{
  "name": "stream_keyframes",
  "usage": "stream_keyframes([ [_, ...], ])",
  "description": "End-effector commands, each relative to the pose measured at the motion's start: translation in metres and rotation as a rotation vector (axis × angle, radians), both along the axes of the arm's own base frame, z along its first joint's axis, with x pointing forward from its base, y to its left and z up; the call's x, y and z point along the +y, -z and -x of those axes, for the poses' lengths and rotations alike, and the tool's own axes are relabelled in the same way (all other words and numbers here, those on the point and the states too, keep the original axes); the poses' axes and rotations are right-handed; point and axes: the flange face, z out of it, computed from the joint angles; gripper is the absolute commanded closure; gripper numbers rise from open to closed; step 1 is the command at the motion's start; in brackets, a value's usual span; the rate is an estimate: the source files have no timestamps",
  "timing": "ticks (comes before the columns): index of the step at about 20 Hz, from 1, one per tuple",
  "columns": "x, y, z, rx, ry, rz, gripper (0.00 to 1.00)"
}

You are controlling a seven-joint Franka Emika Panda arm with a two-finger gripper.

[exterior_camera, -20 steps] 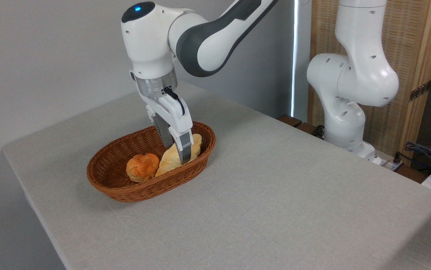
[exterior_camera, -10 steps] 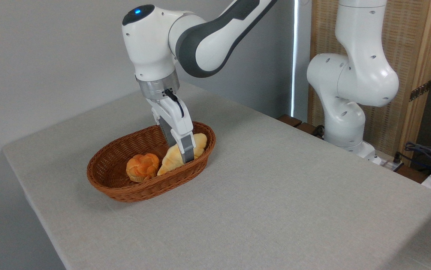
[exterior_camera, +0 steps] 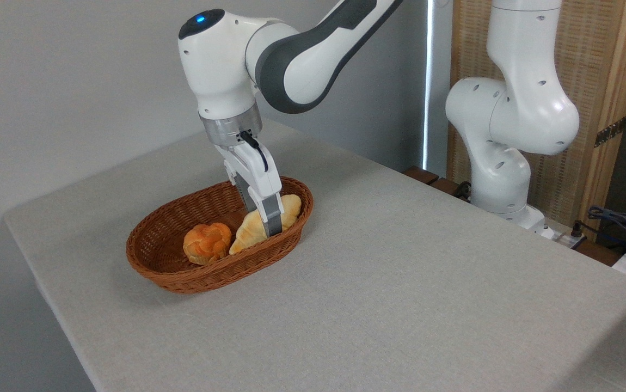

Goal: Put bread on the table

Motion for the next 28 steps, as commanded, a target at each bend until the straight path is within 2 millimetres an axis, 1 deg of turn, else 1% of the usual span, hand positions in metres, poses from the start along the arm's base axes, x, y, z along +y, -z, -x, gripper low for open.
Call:
stream_keyframes([
  [1,0.003,-0.001,0.006,0.006,0.030,-0.014,0.51],
  [5,0.003,-0.001,0.005,0.006,0.026,-0.007,0.51],
  [13,0.003,-0.001,0.005,0.008,0.027,-0.006,0.55],
  [14,0.004,-0.001,0.005,0.005,0.024,-0.005,0.57],
  [17,0.007,-0.006,0.002,-0.002,0.016,0.000,0.57],
  [19,0.005,-0.014,-0.002,-0.011,0.003,0.021,0.58],
  [20,0.003,-0.023,-0.004,-0.007,-0.009,0.045,0.61],
  [22,0.010,-0.026,-0.007,0.029,-0.033,0.068,0.65],
  [24,0.011,-0.030,-0.008,0.033,-0.042,0.080,0.65],
  [25,0.012,-0.036,-0.011,0.028,-0.051,0.092,0.65],
  [28,0.028,-0.060,-0.021,0.026,-0.076,0.106,0.65],
])
